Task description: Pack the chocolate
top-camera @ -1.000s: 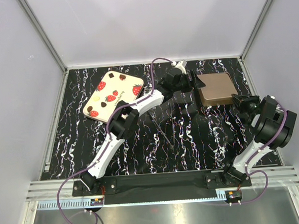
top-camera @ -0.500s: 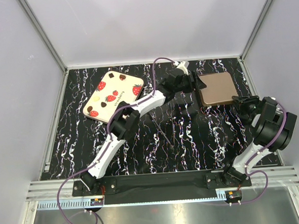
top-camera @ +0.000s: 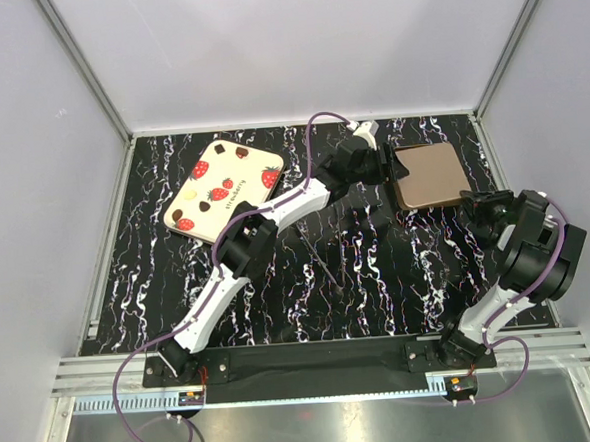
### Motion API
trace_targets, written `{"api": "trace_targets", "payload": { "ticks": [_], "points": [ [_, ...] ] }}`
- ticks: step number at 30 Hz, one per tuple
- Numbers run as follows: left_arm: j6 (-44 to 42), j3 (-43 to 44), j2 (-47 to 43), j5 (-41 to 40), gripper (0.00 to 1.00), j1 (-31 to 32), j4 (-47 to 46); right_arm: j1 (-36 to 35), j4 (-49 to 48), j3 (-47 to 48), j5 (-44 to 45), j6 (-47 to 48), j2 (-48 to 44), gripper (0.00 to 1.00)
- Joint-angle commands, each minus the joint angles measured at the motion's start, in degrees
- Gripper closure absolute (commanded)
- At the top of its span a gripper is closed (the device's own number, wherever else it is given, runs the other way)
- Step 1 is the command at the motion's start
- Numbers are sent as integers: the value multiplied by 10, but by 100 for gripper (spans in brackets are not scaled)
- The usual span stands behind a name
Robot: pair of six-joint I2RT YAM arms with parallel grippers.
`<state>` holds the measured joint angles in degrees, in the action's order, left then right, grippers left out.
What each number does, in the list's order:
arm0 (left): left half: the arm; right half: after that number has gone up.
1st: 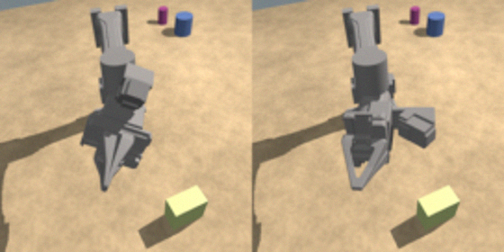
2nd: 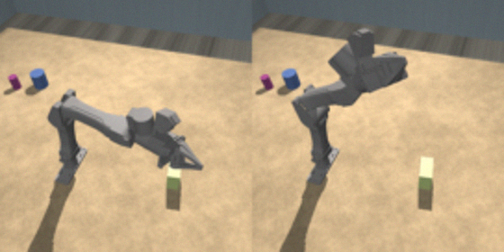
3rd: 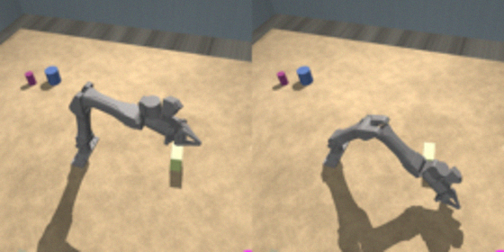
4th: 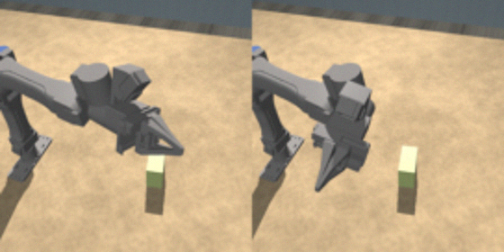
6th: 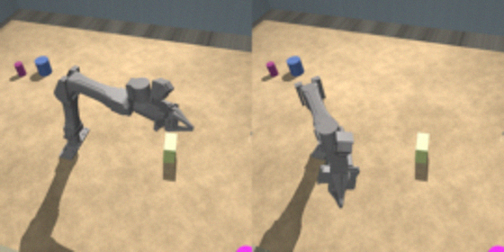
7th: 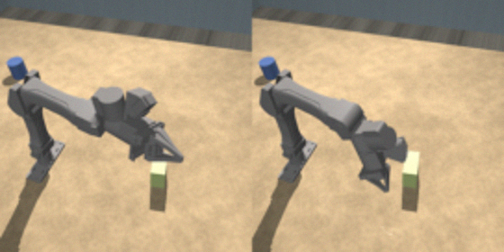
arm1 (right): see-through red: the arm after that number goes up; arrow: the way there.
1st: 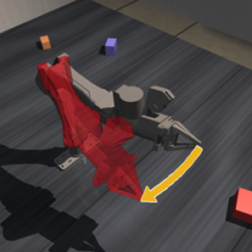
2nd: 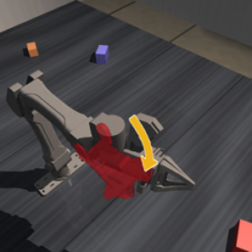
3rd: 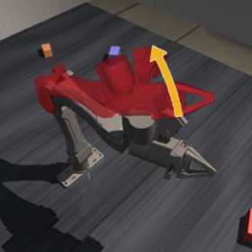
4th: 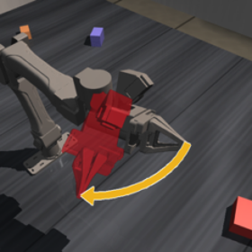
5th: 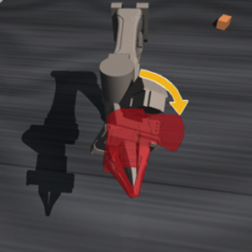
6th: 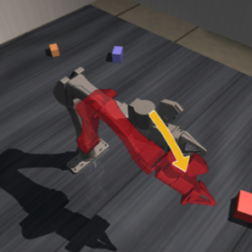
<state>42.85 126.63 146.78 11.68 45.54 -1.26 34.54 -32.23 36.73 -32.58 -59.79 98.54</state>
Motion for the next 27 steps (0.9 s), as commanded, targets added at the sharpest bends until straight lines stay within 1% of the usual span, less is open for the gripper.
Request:
{"api": "trace_targets", "payload": {
  "ticks": [1, 6, 10, 22, 24, 27],
  "points": [
    [-17, 9, -14, -11, 24, -2, -20, -1, -48, 1, -1, -28, -7, 68],
    [-19, -2, -24, -9, 23, -1, -23, 0, -104, -9, 3, -73, 17, 82],
    [-21, -2, -26, -5, 23, -1, -21, -1, -154, -10, 4, -98, 46, 87],
    [-11, -1, -18, 5, 24, -1, -41, -22, -293, -26, 11, -160, 120, 88],
    [-11, -2, -18, 4, 24, 0, -45, -22, -300, -32, 11, -161, 125, 85],
    [-8, 0, -13, 4, 23, 0, -45, -22, -296, -41, 20, -158, 115, 76]
  ]
}}
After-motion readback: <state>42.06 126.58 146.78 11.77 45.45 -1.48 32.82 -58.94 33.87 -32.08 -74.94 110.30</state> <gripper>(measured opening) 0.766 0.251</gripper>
